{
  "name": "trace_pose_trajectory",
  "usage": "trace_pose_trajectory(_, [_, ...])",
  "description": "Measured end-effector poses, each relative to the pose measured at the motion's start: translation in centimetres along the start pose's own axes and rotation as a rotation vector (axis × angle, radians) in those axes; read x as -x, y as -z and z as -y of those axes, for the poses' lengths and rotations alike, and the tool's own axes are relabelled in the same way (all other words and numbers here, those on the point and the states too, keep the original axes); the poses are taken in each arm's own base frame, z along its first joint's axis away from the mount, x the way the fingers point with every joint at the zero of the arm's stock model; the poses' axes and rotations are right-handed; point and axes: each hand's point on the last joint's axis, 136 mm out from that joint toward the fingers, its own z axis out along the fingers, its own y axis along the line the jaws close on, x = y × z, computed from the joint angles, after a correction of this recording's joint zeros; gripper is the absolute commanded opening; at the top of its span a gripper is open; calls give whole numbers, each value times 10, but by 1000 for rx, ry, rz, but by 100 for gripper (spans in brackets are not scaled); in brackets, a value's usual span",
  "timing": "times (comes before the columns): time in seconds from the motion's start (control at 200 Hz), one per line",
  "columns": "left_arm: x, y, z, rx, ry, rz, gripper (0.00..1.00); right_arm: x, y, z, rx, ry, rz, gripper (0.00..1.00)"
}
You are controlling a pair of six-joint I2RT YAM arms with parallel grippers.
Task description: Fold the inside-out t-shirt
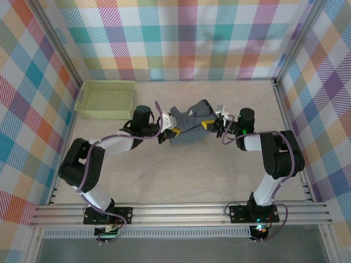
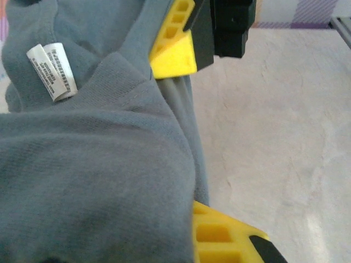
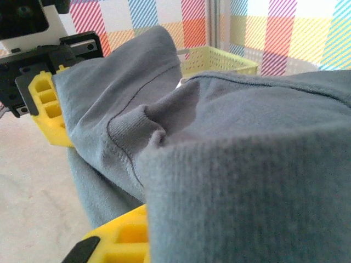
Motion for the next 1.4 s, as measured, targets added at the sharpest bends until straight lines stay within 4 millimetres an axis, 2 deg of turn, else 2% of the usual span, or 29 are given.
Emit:
trace_pose_trajectory(0.17, [-8,-4,43,-1,-14,-32,0,1,5,-24,-6,-39,-19,8])
trace_pose_trajectory(0.3, [0,3,58,31,-10,-11,0,9,9,-38,-27,-97,-22,8])
trace_pose_trajectory(0.455, [1,7,54,98,120,1,0,5,10,-42,-100,-265,-72,8])
trace_pose_trajectory(0.635, [-13,5,54,167,368,-17,0,-29,12,-37,-181,-559,-193,9])
trace_pose_trajectory(0.765, [-24,3,58,195,543,-27,0,-44,9,-33,-196,-724,-270,9])
trace_pose_trajectory(0.965, [-50,-6,51,256,782,-54,0,-64,12,-35,-230,-858,-347,10])
trace_pose_trajectory(1.08, [-62,-10,47,293,861,-63,2,-71,11,-37,-249,-887,-383,14])
trace_pose_trajectory(1.15, [-66,-11,43,310,897,-54,7,-70,9,-35,-259,-890,-395,20])
trace_pose_trajectory(1.21, [-69,-14,39,321,933,-50,12,-70,6,-30,-271,-894,-406,30])
trace_pose_trajectory(1.265, [-73,-16,36,333,971,-42,17,-71,5,-26,-285,-904,-416,55])
trace_pose_trajectory(1.29, [-74,-16,35,337,983,-40,19,-72,5,-24,-295,-912,-420,62])
trace_pose_trajectory(1.4, [-76,-14,29,370,1040,-26,29,-74,7,-20,-329,-919,-448,67])
